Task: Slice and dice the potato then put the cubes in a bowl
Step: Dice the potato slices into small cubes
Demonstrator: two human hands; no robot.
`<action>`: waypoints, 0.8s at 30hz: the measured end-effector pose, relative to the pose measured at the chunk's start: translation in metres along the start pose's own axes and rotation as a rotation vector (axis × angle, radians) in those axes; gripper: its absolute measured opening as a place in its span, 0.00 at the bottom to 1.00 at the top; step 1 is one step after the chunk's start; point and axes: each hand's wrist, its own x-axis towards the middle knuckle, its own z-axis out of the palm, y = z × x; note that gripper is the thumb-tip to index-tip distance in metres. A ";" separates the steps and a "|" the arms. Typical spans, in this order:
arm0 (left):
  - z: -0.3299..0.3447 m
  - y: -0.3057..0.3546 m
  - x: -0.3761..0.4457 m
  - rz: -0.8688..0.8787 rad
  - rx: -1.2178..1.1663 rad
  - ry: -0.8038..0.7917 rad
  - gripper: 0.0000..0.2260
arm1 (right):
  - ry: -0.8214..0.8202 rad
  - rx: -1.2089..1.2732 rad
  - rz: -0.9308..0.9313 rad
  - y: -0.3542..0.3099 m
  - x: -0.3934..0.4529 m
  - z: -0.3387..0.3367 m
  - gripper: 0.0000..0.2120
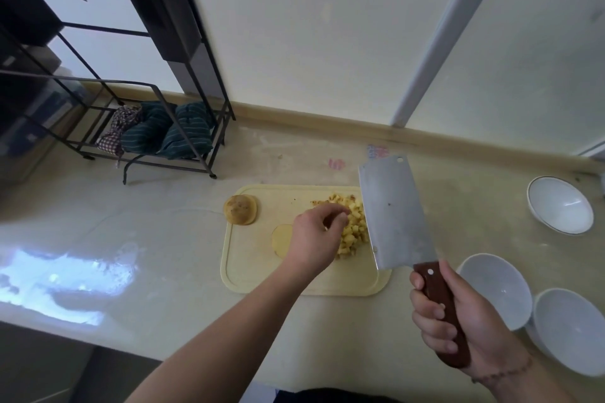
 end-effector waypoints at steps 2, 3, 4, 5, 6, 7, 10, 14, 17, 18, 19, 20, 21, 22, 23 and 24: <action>0.000 0.007 -0.009 0.027 0.009 -0.037 0.07 | 0.066 -0.024 -0.019 -0.001 0.000 0.003 0.20; 0.001 0.009 -0.015 0.091 0.068 -0.047 0.09 | 0.087 -0.035 -0.029 -0.001 0.000 0.005 0.21; 0.002 0.009 -0.020 0.168 0.138 -0.052 0.11 | 0.100 -0.047 -0.035 -0.001 0.000 0.006 0.21; 0.003 0.009 -0.024 0.249 0.198 -0.043 0.12 | 0.102 -0.058 -0.035 -0.001 0.000 0.007 0.22; 0.005 0.007 -0.027 0.324 0.241 -0.021 0.13 | 0.091 -0.065 -0.030 -0.001 0.000 0.007 0.22; 0.007 0.003 -0.028 0.388 0.274 0.004 0.14 | 0.068 -0.067 -0.023 -0.001 0.001 0.008 0.22; 0.014 -0.010 -0.024 0.482 0.368 0.067 0.18 | 0.040 -0.070 -0.020 0.001 0.000 0.009 0.25; 0.017 -0.022 -0.014 0.441 0.414 0.095 0.20 | 0.096 -0.094 -0.048 -0.001 0.001 0.013 0.22; 0.017 -0.029 -0.007 0.396 0.361 0.104 0.16 | 0.123 -0.095 -0.071 -0.002 0.002 0.016 0.22; 0.016 -0.032 -0.004 0.388 0.348 0.110 0.16 | 0.129 -0.102 -0.076 -0.002 0.002 0.016 0.22; 0.015 -0.035 -0.001 0.382 0.347 0.112 0.15 | 0.138 -0.113 -0.080 -0.001 0.002 0.016 0.22; 0.013 -0.039 0.002 0.379 0.351 0.114 0.13 | 0.150 -0.129 -0.085 -0.001 0.002 0.016 0.23; 0.009 -0.041 0.005 0.381 0.359 0.122 0.11 | 0.164 -0.152 -0.095 0.000 0.002 0.016 0.23; 0.005 -0.045 0.008 0.380 0.369 0.137 0.09 | 0.180 -0.185 -0.110 0.001 0.001 0.015 0.23; -0.001 -0.048 0.010 0.375 0.383 0.152 0.08 | 0.199 -0.233 -0.133 0.002 0.001 0.016 0.23; -0.009 -0.052 0.011 0.370 0.405 0.167 0.09 | 0.220 -0.291 -0.162 0.003 0.000 0.016 0.23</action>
